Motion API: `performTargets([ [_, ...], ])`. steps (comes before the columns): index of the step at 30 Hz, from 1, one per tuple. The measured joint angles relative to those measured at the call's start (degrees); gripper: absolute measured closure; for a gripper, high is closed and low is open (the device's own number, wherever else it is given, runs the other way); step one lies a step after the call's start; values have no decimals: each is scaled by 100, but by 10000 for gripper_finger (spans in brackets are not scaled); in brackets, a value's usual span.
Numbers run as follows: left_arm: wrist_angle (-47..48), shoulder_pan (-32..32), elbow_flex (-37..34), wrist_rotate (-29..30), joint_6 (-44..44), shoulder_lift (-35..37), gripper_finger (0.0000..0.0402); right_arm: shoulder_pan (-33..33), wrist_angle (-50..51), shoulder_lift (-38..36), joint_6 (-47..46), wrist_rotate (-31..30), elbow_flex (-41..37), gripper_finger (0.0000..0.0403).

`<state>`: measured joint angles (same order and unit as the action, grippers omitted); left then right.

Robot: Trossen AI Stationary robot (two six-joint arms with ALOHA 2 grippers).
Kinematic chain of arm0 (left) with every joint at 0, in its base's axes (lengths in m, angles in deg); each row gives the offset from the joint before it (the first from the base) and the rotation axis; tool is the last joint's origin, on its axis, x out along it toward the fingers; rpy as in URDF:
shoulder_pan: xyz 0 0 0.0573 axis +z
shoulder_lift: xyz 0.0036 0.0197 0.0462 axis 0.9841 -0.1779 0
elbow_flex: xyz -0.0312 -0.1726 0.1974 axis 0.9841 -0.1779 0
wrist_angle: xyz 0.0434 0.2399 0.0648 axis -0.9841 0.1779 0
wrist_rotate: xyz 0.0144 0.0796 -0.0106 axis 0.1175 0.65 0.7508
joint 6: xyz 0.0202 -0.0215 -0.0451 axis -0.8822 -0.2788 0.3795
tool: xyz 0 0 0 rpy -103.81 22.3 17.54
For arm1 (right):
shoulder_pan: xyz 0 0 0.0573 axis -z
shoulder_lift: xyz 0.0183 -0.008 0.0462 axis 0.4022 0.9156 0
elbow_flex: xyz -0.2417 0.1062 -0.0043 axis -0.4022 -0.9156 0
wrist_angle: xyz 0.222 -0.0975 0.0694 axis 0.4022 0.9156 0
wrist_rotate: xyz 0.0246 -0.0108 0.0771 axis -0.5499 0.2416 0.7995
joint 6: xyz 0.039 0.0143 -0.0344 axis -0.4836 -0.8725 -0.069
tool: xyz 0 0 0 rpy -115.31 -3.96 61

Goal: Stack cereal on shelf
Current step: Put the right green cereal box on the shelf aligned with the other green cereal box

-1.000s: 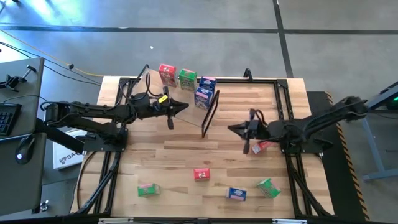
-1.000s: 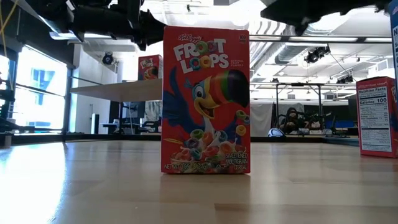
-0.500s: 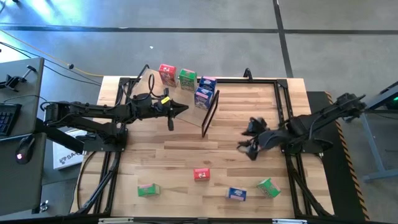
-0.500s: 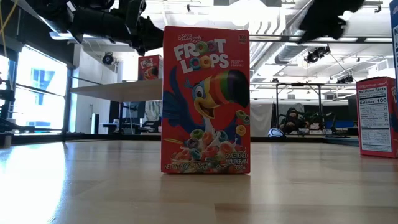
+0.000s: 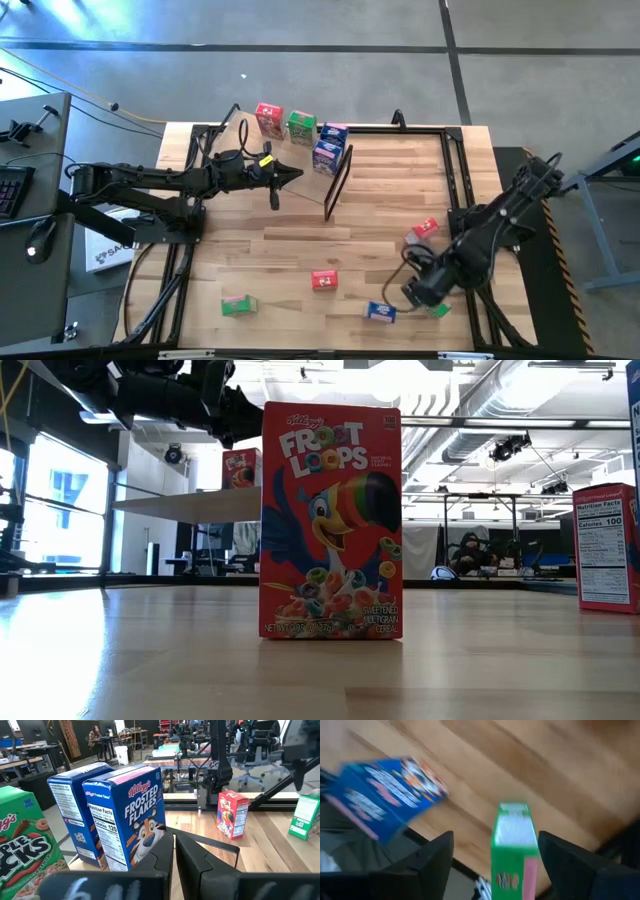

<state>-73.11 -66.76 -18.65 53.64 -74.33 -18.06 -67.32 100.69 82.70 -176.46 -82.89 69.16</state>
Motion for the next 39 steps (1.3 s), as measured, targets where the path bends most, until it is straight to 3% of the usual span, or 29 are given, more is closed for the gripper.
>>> performTargets([
  [5, -1, 0, 0, 0, -40, 0, 390, -488, 33, 263, -1035, 175, 3, 134],
  [10, 12, -2, 0, -9, 114, 0, 390, -652, 90, 356, -1431, 406, -2, 134],
  [27, 115, -2, 0, -7, 130, 0, 390, -859, 19, 966, -1546, 876, -6, 137],
  [39, 128, -2, 0, -4, 367, 0, 390, -862, -7, 1017, -1228, 719, -8, 238],
])
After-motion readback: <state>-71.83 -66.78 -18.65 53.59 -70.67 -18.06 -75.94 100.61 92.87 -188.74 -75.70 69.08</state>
